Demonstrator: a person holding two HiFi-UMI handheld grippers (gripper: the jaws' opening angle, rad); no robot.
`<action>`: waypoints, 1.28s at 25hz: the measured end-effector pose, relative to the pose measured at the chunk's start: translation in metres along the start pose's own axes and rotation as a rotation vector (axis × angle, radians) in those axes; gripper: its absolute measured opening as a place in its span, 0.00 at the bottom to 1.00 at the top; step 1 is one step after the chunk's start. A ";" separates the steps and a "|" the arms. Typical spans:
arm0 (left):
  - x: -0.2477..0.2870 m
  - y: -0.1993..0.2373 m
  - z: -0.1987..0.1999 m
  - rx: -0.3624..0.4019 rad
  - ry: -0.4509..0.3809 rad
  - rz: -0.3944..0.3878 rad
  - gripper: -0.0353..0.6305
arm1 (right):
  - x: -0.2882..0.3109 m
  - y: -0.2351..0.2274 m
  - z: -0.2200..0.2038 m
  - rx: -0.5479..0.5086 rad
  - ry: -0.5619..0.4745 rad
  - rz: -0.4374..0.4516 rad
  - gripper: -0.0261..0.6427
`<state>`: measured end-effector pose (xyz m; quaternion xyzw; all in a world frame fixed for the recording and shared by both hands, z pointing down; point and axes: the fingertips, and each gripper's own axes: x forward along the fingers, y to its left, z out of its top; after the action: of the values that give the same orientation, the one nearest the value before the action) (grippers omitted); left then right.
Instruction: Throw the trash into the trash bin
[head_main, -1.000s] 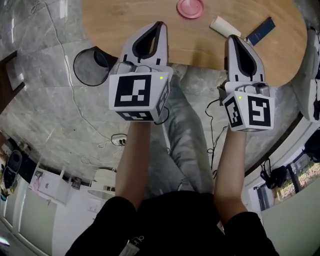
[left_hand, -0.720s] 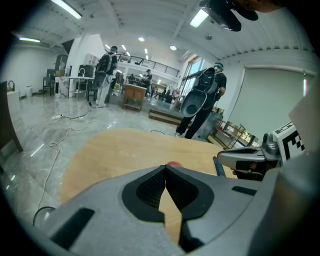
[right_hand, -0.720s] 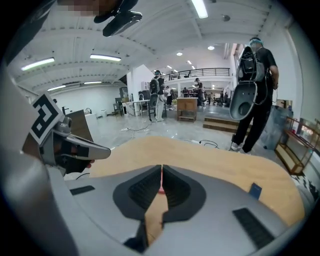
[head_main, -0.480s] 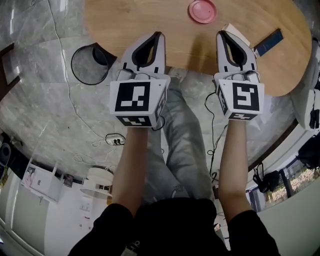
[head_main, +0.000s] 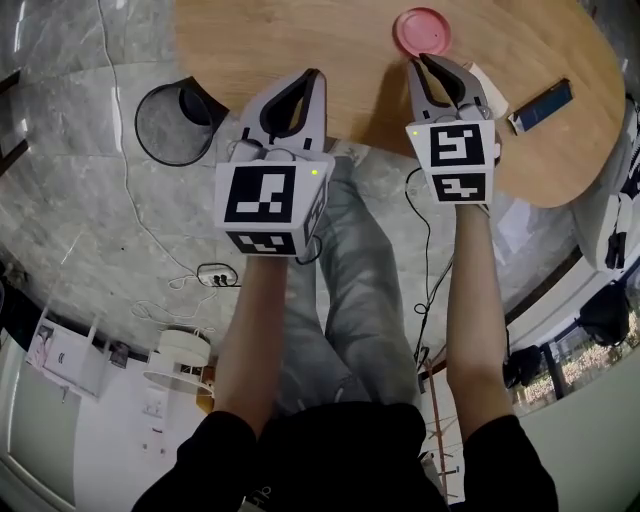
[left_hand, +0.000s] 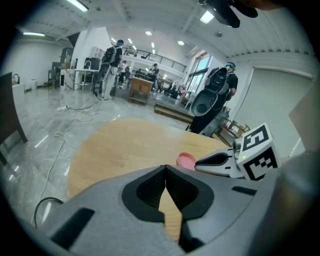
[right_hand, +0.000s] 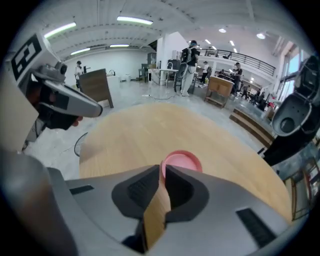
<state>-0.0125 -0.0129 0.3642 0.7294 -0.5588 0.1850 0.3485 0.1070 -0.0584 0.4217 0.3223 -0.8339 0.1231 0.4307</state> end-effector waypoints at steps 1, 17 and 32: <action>-0.001 0.003 -0.001 -0.002 0.003 0.002 0.06 | 0.006 0.001 -0.003 -0.028 0.027 -0.001 0.06; -0.019 0.044 -0.012 -0.061 0.011 0.039 0.06 | 0.047 0.004 -0.016 -0.231 0.273 0.026 0.06; -0.076 0.123 -0.036 -0.168 -0.024 0.169 0.06 | 0.038 0.096 0.075 0.064 0.002 0.198 0.06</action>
<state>-0.1475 0.0494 0.3759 0.6500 -0.6361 0.1574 0.3848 -0.0187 -0.0380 0.4144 0.2520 -0.8569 0.1920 0.4067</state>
